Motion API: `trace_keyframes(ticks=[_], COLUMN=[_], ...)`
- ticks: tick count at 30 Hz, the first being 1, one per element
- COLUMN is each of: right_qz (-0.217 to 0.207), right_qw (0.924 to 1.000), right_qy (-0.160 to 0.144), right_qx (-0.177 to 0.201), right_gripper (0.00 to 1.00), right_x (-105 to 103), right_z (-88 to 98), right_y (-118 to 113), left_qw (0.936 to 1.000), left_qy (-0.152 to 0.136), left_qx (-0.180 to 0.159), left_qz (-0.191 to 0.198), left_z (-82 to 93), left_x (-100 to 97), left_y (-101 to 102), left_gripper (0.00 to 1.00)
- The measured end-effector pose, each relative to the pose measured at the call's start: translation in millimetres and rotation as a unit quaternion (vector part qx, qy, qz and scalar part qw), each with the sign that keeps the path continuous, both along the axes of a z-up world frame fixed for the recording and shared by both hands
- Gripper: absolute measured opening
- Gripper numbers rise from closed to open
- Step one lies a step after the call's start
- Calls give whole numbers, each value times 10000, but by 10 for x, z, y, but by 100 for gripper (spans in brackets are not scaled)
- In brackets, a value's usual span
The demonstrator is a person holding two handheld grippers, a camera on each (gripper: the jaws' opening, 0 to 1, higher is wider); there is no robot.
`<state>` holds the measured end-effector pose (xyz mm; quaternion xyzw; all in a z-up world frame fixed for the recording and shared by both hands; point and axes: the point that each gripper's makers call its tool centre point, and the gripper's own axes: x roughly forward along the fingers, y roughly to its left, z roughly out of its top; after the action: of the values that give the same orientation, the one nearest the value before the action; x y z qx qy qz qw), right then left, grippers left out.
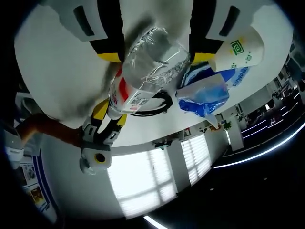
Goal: Arrange the tabletop items into an orderly group along one side of the table until the central work area is clear of visible clutter.
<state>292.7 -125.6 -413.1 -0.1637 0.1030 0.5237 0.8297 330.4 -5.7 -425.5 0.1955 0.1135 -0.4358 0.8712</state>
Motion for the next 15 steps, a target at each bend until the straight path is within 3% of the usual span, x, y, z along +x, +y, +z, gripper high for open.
trace_keyframes(ticks=[9,13,15], right_qz=[114,359,358], right_qw=[9995,9962,9957], right_qy=[-200,-247,-289], right_qx=[200,752,810], right_gripper=[22,21,21], right_x=[-18,-104,-109], right_z=[124,334,379], right_y=[42,120,104], left_qw=[10000,9999,9999], left_qy=[20,20,90], left_qx=[39,87,6], left_qz=[60,107,92], left_z=[-13,-21,-18], left_x=[20,32,20], left_y=[24,46,34], left_gripper=[52,51,51])
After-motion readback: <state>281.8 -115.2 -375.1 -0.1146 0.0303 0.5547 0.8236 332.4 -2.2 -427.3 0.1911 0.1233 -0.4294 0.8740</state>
